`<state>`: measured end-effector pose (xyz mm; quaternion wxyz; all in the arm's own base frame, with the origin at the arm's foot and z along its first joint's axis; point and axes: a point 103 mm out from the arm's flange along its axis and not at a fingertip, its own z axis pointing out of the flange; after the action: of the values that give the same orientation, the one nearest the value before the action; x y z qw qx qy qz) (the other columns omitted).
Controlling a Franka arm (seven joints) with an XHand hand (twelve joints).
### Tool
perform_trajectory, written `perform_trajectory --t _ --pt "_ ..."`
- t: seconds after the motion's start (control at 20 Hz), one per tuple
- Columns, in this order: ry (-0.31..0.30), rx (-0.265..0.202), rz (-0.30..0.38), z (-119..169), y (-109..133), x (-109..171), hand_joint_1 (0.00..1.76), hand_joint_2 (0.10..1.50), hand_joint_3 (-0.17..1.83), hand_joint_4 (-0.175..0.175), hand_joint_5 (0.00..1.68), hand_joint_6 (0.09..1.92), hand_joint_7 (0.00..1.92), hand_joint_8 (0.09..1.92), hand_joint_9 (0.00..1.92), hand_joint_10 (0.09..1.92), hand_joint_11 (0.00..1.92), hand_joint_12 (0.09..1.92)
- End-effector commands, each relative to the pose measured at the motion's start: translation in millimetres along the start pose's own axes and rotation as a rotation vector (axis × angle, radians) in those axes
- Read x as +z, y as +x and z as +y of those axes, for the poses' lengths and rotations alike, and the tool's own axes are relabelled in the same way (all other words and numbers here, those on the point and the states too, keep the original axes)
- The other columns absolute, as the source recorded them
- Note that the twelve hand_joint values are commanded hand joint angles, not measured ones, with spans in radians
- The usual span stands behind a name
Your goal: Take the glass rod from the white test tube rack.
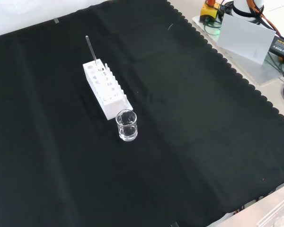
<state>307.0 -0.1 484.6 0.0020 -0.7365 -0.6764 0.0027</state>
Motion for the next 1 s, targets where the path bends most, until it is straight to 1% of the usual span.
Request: perform_trajectory --t 0.05,0.1,0.15,0.25,0.75,0.9,1.0 --pt "-0.010 0.194 -0.024 -66.6 -58.7 -53.8 0.77 0.80 0.60 -0.158 0.35 0.12 0.22 0.68 0.35 0.75 0.31 1.05" --pt "-0.011 0.203 -0.026 -71.2 -62.4 -57.2 0.71 0.84 0.55 -0.156 0.24 0.09 0.10 0.61 0.17 0.77 0.15 1.09" --pt "-0.010 0.206 -0.027 -72.1 -62.6 -58.1 0.67 0.86 0.53 -0.155 0.19 0.09 0.05 0.57 0.08 0.78 0.07 1.10" --pt "-0.006 0.205 -0.029 -71.7 -61.5 -57.9 0.65 0.87 0.51 -0.154 0.15 0.09 0.01 0.54 0.02 0.78 0.01 1.10" --pt "0.001 0.198 -0.019 -71.4 -58.3 -55.2 0.65 0.88 0.49 -0.156 0.14 0.09 0.00 0.52 0.00 0.77 0.00 1.07" --pt "0.012 0.190 -0.018 -71.7 -57.0 -51.5 0.64 0.88 0.49 -0.157 0.15 0.09 0.00 0.52 0.00 0.77 0.00 1.07" --pt "0.020 0.191 -0.015 -71.8 -57.1 -48.8 0.64 0.89 0.48 -0.158 0.15 0.09 0.00 0.53 0.00 0.78 0.00 1.10"
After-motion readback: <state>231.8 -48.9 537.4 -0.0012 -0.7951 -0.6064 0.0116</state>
